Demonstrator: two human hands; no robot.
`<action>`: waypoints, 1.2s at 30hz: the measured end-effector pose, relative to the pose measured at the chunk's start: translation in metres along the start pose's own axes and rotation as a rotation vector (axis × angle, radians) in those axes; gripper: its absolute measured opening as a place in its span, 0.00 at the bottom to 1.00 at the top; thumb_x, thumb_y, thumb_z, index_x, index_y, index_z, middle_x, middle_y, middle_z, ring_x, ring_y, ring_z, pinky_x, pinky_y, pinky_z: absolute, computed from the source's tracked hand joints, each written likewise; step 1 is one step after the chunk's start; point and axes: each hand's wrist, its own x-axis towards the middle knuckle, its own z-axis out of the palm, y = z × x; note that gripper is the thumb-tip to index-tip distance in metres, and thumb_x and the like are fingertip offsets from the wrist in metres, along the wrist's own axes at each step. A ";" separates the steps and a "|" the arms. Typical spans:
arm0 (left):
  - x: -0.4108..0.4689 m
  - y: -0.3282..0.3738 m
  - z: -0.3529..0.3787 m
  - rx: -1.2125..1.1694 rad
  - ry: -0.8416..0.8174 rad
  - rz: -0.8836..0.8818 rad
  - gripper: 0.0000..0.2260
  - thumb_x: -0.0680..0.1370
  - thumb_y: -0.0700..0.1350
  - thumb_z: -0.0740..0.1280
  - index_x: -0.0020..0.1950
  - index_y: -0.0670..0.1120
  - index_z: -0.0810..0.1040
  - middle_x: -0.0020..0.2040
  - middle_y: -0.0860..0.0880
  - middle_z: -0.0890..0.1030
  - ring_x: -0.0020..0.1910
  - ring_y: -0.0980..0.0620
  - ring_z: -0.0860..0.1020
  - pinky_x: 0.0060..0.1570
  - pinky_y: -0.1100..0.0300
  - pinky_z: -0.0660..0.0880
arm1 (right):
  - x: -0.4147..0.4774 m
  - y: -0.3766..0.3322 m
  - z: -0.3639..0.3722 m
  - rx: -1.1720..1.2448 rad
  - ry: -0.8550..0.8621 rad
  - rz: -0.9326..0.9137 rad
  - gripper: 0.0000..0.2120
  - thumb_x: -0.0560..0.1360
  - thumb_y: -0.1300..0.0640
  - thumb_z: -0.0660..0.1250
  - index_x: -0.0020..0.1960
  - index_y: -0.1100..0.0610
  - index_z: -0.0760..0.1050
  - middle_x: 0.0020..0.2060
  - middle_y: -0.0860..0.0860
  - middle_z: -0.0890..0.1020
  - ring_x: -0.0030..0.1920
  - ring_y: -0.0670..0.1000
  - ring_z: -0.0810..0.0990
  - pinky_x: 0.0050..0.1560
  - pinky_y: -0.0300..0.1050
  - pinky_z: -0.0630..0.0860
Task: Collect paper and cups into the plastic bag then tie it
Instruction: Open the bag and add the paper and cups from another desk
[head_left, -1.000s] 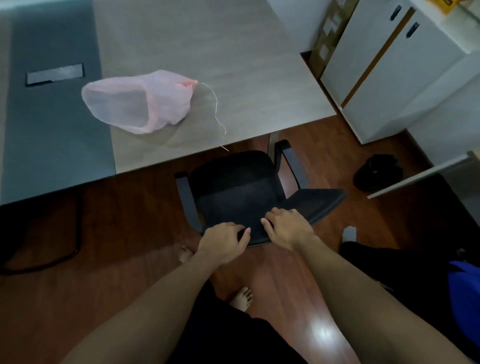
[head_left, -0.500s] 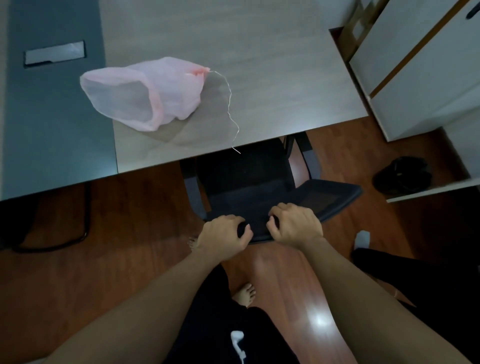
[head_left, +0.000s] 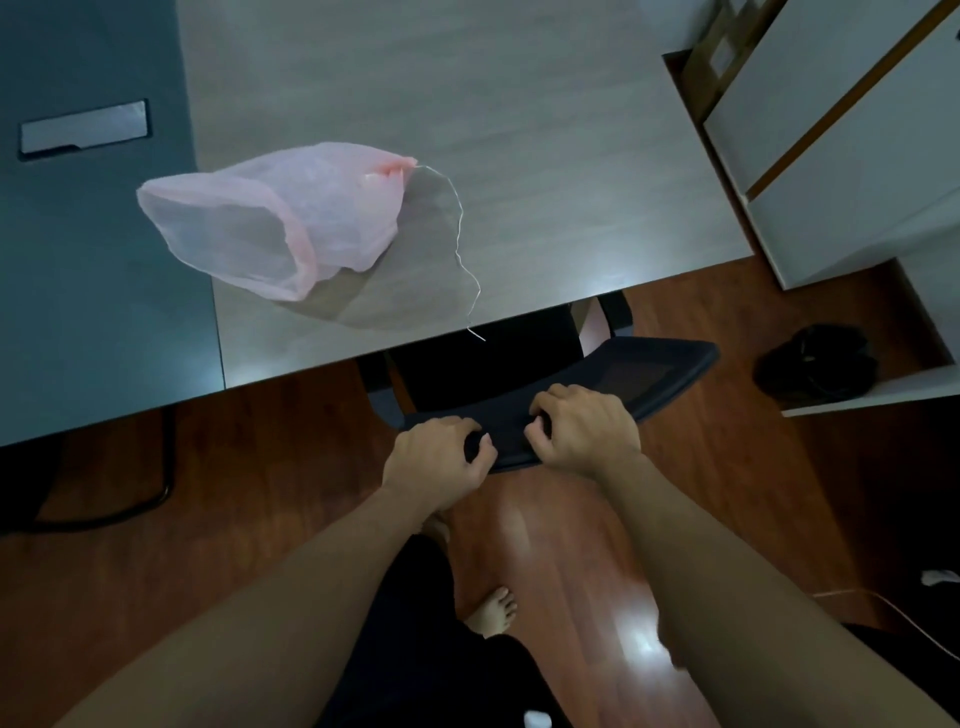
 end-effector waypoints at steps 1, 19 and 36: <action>0.005 -0.002 -0.003 0.000 0.008 -0.002 0.23 0.82 0.64 0.55 0.62 0.56 0.85 0.54 0.56 0.86 0.52 0.52 0.84 0.44 0.55 0.81 | 0.007 0.000 -0.001 0.004 -0.002 0.002 0.23 0.77 0.40 0.54 0.53 0.48 0.85 0.47 0.45 0.85 0.46 0.52 0.84 0.38 0.46 0.70; 0.069 -0.073 -0.047 -0.044 0.043 0.039 0.17 0.78 0.62 0.60 0.38 0.52 0.78 0.33 0.55 0.77 0.32 0.53 0.76 0.32 0.58 0.74 | 0.082 -0.046 -0.018 0.073 -0.103 0.104 0.20 0.79 0.40 0.56 0.55 0.47 0.83 0.50 0.45 0.83 0.52 0.52 0.82 0.47 0.52 0.78; 0.092 -0.172 -0.149 -0.407 0.256 0.001 0.08 0.81 0.45 0.68 0.54 0.49 0.87 0.47 0.50 0.86 0.44 0.49 0.82 0.47 0.51 0.80 | 0.138 -0.109 -0.076 0.604 -0.023 0.408 0.12 0.82 0.39 0.67 0.51 0.47 0.82 0.46 0.41 0.86 0.49 0.45 0.84 0.56 0.52 0.84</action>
